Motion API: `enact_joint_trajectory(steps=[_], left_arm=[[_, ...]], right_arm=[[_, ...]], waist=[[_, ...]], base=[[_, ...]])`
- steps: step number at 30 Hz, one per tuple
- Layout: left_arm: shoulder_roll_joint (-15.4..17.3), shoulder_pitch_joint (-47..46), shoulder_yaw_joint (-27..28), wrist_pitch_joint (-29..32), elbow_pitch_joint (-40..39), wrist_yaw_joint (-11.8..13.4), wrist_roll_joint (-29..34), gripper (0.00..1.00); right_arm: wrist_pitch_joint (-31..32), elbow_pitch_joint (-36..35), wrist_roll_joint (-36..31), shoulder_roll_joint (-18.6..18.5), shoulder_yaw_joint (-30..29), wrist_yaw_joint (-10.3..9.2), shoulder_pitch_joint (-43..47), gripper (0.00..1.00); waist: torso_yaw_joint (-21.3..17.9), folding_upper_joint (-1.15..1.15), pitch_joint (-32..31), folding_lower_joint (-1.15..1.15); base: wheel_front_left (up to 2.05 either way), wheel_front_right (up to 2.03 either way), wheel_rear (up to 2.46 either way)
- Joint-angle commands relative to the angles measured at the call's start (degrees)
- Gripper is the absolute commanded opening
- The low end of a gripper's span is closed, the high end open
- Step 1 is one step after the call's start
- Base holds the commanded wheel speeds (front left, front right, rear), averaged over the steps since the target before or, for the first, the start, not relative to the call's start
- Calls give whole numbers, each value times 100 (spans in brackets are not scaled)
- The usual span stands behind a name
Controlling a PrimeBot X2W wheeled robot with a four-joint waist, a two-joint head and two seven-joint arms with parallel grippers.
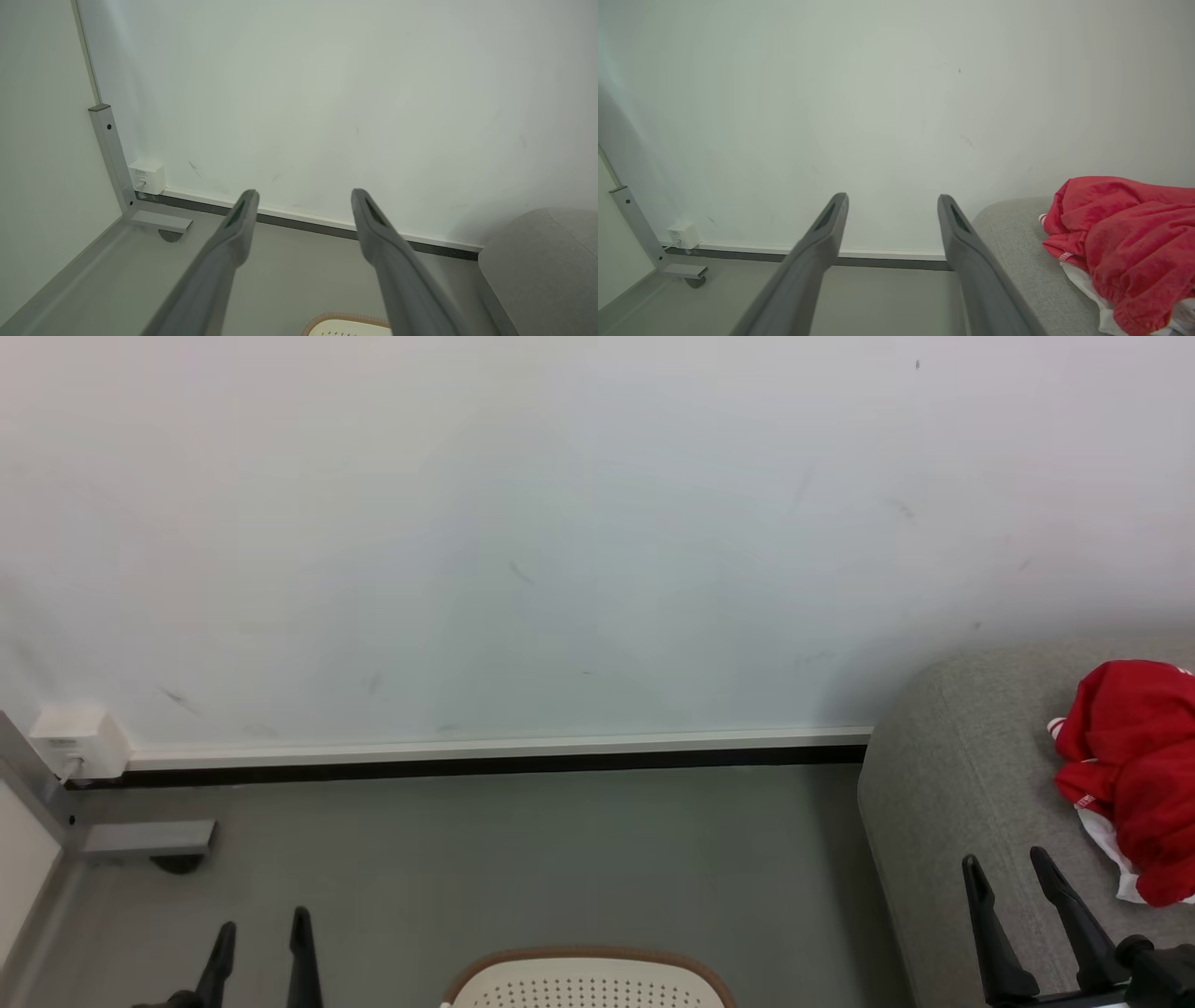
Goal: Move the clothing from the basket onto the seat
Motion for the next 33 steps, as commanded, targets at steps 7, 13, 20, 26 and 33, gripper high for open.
enact_joint_trajectory(steps=[7,13,20,26,33], left_arm=[[-206,-37,267,0,156,-255,323,100],[-302,-73,387,0,192,-362,473,100],[-392,-110,510,0,264,-484,563,100],[-440,-138,615,0,341,-605,637,100],[-489,-174,690,0,406,-716,695,100]], right_arm=[[-18,63,19,-21,16,-13,1,100],[-18,101,31,-52,52,-13,-23,100],[-18,157,22,-22,111,-13,-48,100],[-18,198,34,2,136,-13,-63,100],[-18,245,47,15,189,-13,-82,100]], waist=[[31,0,-16,0],[23,0,-15,0],[4,0,-17,0],[-6,0,-27,0],[-9,0,-34,0]], base=[[0,0,0],[0,0,0],[0,0,0],[0,0,0],[0,0,0]])
